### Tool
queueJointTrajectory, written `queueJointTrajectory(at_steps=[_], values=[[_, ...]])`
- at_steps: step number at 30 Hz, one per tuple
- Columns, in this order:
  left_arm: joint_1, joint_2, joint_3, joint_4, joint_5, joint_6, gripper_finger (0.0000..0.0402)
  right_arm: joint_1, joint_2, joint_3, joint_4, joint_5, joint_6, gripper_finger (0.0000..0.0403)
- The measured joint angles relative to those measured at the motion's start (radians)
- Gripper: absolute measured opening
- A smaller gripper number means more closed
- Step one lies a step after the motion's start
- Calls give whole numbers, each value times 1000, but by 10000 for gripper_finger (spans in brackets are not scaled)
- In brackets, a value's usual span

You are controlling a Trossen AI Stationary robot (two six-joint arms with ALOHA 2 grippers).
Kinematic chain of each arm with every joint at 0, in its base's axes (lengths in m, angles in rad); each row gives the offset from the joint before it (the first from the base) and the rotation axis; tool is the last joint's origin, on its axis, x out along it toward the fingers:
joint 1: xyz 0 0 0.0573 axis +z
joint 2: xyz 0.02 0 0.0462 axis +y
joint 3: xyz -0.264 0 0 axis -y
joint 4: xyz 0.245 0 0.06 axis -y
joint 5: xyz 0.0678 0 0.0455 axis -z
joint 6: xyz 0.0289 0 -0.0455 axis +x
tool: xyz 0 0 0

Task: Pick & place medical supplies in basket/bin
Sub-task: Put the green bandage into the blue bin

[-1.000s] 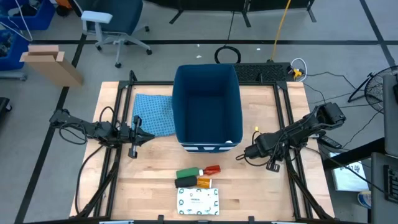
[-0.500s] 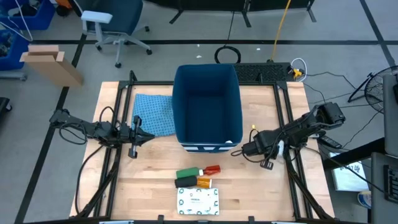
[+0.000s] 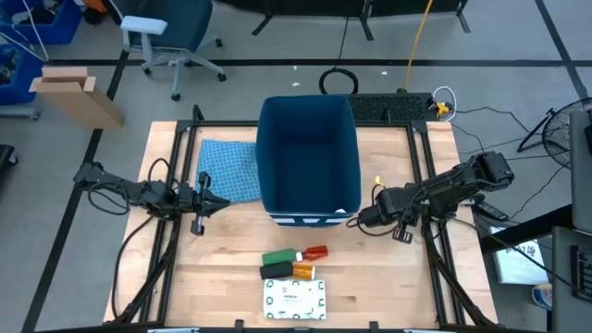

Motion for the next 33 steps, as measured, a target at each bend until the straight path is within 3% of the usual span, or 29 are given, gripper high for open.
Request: queueJointTrajectory(at_steps=[3, 6, 11, 21, 27, 33], values=[[0, 0, 0, 0, 0, 0, 33, -16, -1, 0, -38, 24, -77, 0], [0, 0, 0, -3, 0, 0, 33, -17, 0, 0, -43, -11, -310, 3], [0, 0, 0, -2, 0, 0, 33, -11, 0, 0, -44, 30, -621, 26], [0, 0, 0, -3, 0, 3, 33, -50, 0, -10, 36, 128, -1064, 177], [0, 0, 0, -2, -1, 17, 33, -75, 1, -64, 86, 127, -1133, 241], [0, 0, 0, 0, -2, 91, 33, -90, 0, -89, 77, 61, -1135, 238]])
